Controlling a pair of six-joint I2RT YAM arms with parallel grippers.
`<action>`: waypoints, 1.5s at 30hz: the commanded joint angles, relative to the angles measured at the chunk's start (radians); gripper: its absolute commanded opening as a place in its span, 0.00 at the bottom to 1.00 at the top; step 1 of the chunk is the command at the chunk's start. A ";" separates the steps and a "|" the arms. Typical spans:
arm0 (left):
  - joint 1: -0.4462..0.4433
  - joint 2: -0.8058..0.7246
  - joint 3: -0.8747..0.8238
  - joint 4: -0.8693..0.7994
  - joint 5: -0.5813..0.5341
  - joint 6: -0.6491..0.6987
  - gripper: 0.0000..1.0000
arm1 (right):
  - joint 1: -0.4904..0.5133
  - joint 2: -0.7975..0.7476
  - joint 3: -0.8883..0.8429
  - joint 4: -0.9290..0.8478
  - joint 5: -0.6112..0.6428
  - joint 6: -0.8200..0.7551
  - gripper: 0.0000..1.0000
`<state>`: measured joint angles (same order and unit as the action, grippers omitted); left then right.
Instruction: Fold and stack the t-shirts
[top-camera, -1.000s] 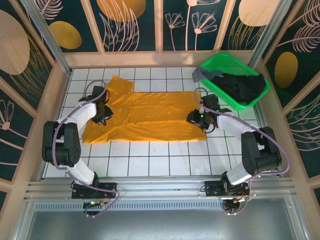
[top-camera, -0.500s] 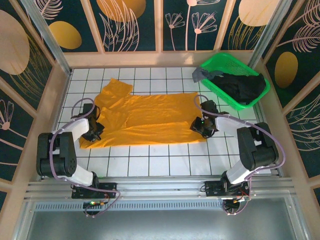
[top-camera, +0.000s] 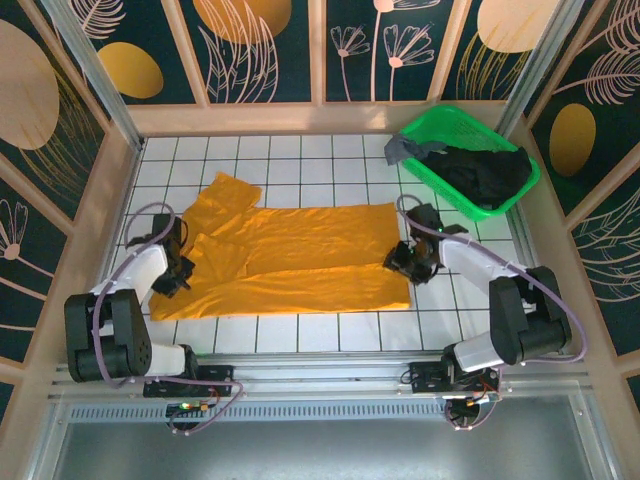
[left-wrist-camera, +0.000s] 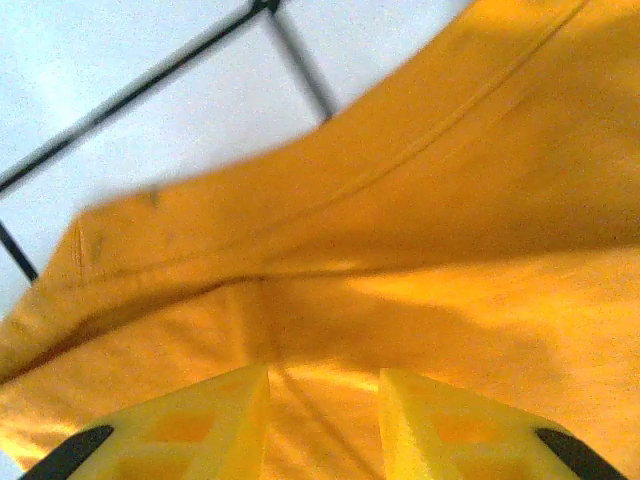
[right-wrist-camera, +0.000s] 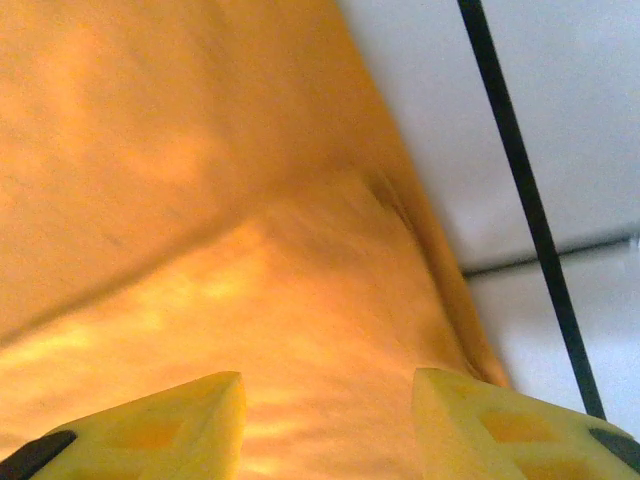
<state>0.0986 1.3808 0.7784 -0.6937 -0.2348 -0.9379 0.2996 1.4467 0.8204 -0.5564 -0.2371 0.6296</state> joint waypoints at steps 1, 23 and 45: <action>0.003 0.063 0.180 -0.010 -0.052 -0.001 0.39 | -0.019 0.074 0.172 0.051 0.092 -0.064 0.48; -0.023 0.749 0.914 0.196 0.301 0.288 0.51 | -0.050 0.658 0.659 0.190 0.258 -0.223 0.35; -0.073 0.962 1.141 0.288 0.148 0.441 0.60 | -0.034 0.660 0.682 0.130 0.260 -0.286 0.00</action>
<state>0.0360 2.3138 1.8748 -0.4591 -0.0372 -0.5442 0.2569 2.1136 1.4822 -0.3805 0.0288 0.3595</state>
